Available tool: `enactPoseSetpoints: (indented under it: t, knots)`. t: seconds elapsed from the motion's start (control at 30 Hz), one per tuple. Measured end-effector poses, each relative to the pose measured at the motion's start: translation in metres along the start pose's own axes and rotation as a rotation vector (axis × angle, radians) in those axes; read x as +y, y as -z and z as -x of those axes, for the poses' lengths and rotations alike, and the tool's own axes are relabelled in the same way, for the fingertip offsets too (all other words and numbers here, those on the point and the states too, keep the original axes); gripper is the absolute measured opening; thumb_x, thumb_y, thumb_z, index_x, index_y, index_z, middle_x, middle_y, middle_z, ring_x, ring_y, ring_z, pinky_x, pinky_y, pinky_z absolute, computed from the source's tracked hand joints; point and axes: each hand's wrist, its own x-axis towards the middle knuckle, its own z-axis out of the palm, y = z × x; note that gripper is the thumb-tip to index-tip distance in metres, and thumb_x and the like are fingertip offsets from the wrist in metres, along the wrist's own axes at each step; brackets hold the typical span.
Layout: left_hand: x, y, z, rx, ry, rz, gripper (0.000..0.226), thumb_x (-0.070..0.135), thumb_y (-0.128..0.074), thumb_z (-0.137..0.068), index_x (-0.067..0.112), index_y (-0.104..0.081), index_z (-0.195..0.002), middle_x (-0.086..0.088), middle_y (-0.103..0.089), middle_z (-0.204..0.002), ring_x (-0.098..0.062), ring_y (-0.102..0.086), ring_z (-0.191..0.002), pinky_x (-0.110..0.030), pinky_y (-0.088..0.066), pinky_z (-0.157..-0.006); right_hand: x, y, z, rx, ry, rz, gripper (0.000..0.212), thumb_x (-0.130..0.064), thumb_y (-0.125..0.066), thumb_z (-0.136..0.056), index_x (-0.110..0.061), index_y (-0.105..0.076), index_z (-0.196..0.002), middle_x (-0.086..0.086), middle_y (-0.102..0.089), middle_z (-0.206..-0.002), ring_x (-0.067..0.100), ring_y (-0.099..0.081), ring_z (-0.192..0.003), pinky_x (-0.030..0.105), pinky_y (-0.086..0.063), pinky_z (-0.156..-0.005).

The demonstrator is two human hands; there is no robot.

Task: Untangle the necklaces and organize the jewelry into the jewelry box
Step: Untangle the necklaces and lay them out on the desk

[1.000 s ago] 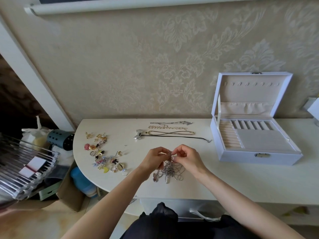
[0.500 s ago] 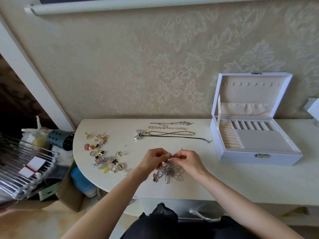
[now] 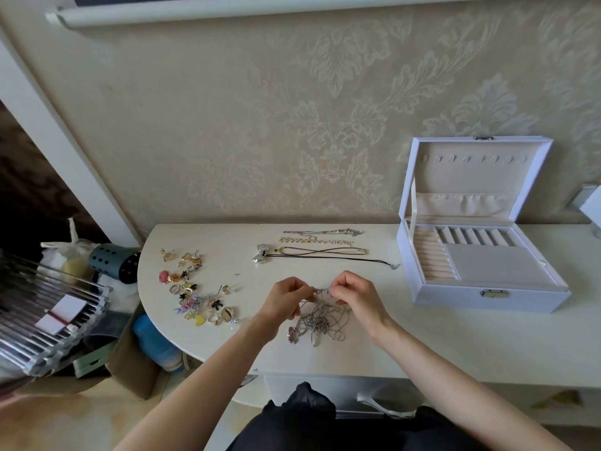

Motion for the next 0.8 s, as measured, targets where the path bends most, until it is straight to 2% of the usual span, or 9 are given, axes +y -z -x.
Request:
enactPoseSetpoints:
  t: [0.1,0.23,0.4,0.53,0.7,0.8]
  knots:
    - [-0.003,0.002,-0.002,0.061,0.019,-0.020,0.004,0.009,-0.053,-0.088,0.007,-0.053,-0.085,-0.003,-0.067,-0.080,-0.010,-0.042,-0.049,-0.018,-0.031,-0.045,-0.002,0.001,0.000,0.009,0.017,-0.041,0.018,0.003,-0.054,-0.084,-0.006,-0.053,-0.068,0.006,-0.058,-0.072,0.017,-0.055,-0.075,0.024,-0.047,-0.068]
    - [-0.008,0.006,-0.005,0.130,0.047,-0.017,0.006,0.009,-0.053,-0.087,0.009,-0.052,-0.082,-0.003,-0.066,-0.079,-0.015,-0.044,-0.058,-0.022,-0.031,-0.050,-0.006,0.004,0.000,0.021,0.028,-0.154,0.020,0.006,-0.048,-0.085,-0.006,-0.051,-0.069,0.009,-0.063,-0.071,0.021,-0.059,-0.071,0.029,-0.046,-0.068]
    - [-0.006,0.006,-0.002,0.116,0.027,-0.055,0.005,0.011,-0.061,-0.086,0.010,-0.059,-0.082,-0.003,-0.061,-0.080,-0.013,-0.051,-0.067,-0.020,-0.033,-0.051,-0.011,0.004,0.004,-0.029,0.026,-0.156,0.014,0.002,-0.050,-0.087,-0.005,-0.051,-0.075,0.010,-0.063,-0.066,0.015,-0.050,-0.055,0.022,-0.037,-0.051]
    - [-0.003,0.004,-0.002,0.119,0.033,-0.076,0.002,0.009,-0.065,-0.084,0.011,-0.065,-0.085,0.000,-0.062,-0.087,-0.012,-0.053,-0.076,-0.022,-0.040,-0.059,-0.012,0.005,0.003,-0.065,0.024,-0.142,0.011,-0.004,-0.055,-0.089,-0.006,-0.055,-0.078,0.008,-0.063,-0.067,0.011,-0.045,-0.050,0.017,-0.036,-0.046]
    - [0.001,0.004,0.003,0.091,0.070,-0.059,0.024,-0.007,-0.051,-0.082,0.005,-0.064,-0.099,-0.001,-0.058,-0.099,-0.012,-0.049,-0.075,-0.022,-0.041,-0.060,-0.018,0.009,-0.002,-0.029,0.075,-0.127,0.010,-0.004,-0.058,-0.088,-0.004,-0.059,-0.078,0.003,-0.053,-0.055,0.009,-0.046,-0.050,0.017,-0.039,-0.050]
    - [0.000,0.006,0.004,0.072,0.067,-0.091,0.020,-0.004,-0.057,-0.082,0.008,-0.068,-0.093,-0.003,-0.060,-0.093,-0.013,-0.049,-0.077,-0.024,-0.039,-0.063,-0.023,0.012,-0.007,-0.030,0.113,-0.078,0.009,-0.008,-0.060,-0.089,-0.005,-0.061,-0.081,-0.001,-0.044,-0.044,0.015,-0.052,-0.055,0.016,-0.046,-0.059]
